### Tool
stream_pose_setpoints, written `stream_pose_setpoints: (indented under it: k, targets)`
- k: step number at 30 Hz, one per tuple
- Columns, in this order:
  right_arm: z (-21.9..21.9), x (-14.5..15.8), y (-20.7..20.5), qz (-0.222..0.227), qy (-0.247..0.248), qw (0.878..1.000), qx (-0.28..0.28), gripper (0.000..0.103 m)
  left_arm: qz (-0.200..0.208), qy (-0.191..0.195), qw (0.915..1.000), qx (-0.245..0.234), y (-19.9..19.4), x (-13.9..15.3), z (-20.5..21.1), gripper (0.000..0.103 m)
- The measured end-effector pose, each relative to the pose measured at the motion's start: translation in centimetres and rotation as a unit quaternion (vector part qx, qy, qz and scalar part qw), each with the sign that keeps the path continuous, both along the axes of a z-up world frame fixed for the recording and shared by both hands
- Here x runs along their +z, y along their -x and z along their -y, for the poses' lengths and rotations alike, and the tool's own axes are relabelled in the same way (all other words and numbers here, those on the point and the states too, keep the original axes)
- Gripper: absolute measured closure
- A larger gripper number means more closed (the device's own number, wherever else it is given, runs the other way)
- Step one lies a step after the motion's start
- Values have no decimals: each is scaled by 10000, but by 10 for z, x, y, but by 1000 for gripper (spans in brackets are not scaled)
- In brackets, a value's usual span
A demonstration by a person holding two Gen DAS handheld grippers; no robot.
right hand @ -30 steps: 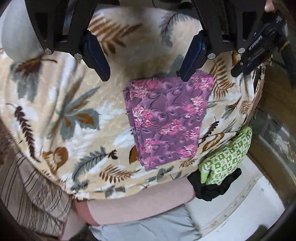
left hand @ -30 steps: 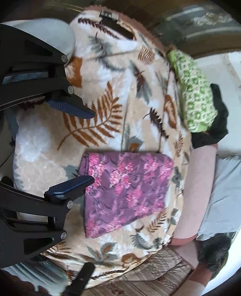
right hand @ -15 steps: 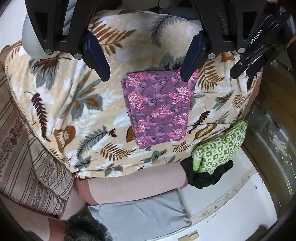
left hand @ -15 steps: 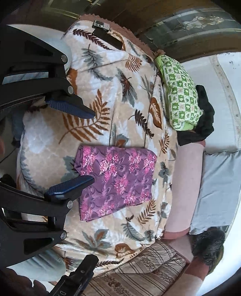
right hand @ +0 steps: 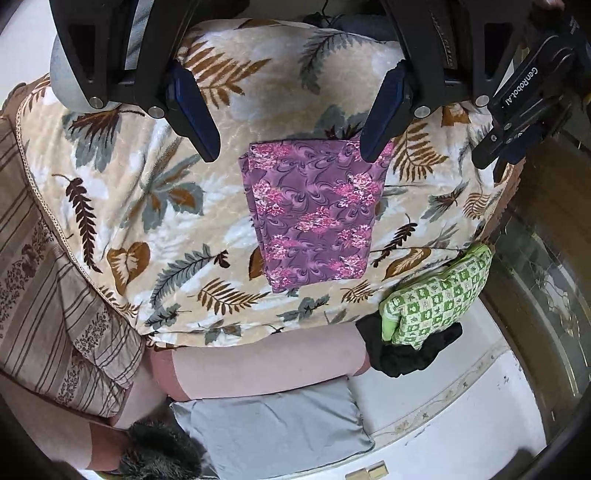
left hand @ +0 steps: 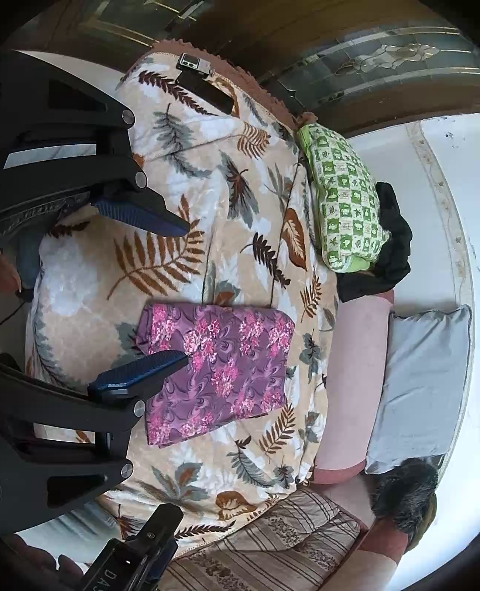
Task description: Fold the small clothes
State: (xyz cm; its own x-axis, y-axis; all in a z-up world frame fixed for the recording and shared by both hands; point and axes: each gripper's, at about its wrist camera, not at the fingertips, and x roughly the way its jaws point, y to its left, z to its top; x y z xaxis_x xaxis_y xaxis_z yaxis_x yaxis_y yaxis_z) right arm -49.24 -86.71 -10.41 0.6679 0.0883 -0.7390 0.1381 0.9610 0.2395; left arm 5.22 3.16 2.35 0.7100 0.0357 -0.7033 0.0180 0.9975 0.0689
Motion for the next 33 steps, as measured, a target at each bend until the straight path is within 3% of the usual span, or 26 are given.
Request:
stream_pose_setpoints:
  k: [33]
  targets:
    - [-10, 14, 1, 84, 73, 9999, 111, 27, 69, -23, 9999, 81, 1, 6, -2, 39]
